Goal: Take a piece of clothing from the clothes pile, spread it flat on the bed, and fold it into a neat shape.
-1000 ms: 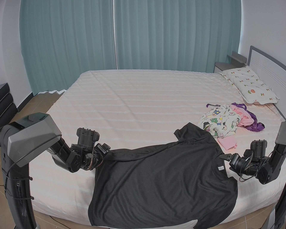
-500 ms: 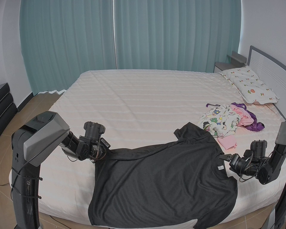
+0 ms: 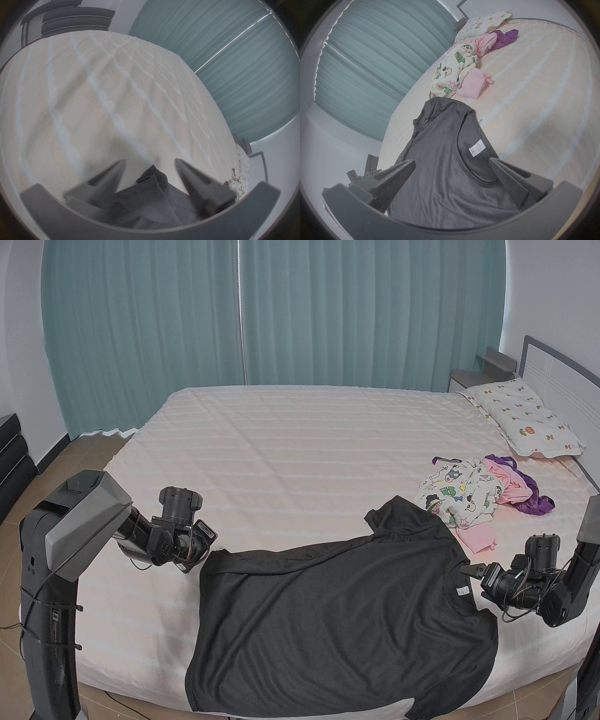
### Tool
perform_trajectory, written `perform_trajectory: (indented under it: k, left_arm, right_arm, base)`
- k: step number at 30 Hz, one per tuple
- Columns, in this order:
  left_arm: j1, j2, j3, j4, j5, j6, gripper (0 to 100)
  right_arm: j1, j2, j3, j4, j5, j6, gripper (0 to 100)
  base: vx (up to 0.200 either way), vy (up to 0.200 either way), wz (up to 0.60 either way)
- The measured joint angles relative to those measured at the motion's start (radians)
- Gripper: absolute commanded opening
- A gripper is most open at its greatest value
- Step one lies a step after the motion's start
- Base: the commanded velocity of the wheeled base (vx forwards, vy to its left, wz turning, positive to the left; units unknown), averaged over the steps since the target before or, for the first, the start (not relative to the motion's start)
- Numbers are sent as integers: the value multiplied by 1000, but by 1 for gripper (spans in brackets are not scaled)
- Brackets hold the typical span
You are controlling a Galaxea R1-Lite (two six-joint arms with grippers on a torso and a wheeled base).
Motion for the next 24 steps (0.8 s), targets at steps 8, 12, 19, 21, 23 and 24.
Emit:
perform_trajectory:
  k: [8, 12, 19, 21, 23, 24]
  left_arm:
    - [1, -4, 8, -2, -42, 155, 100]
    - [-8, 0, 16, -2, -52, 172, 0]
    - [-16, 8, 41, -5, -52, 189, 0]
    - [-17, 10, 42, -8, -50, 189, 0]
    - [-14, 11, 27, -13, -42, 189, 0]
    - [-12, 12, 16, -17, -38, 188, 0]
  right_arm:
    - [0, 0, 0, 0, 1, -1, 100]
    - [0, 3, 1, 0, 0, -1, 100]
    - [0, 14, 0, -3, 0, -5, 100]
    - [0, 16, 0, -3, 0, -5, 100]
    - [0, 17, 0, -3, 0, -6, 100]
    - [0, 17, 0, -3, 0, -6, 100]
  base:
    - [0, 0, 0]
    - [0, 0, 0]
    - [0, 0, 0]
    - [0, 0, 0]
    - [0, 0, 0]
    - [0, 0, 0]
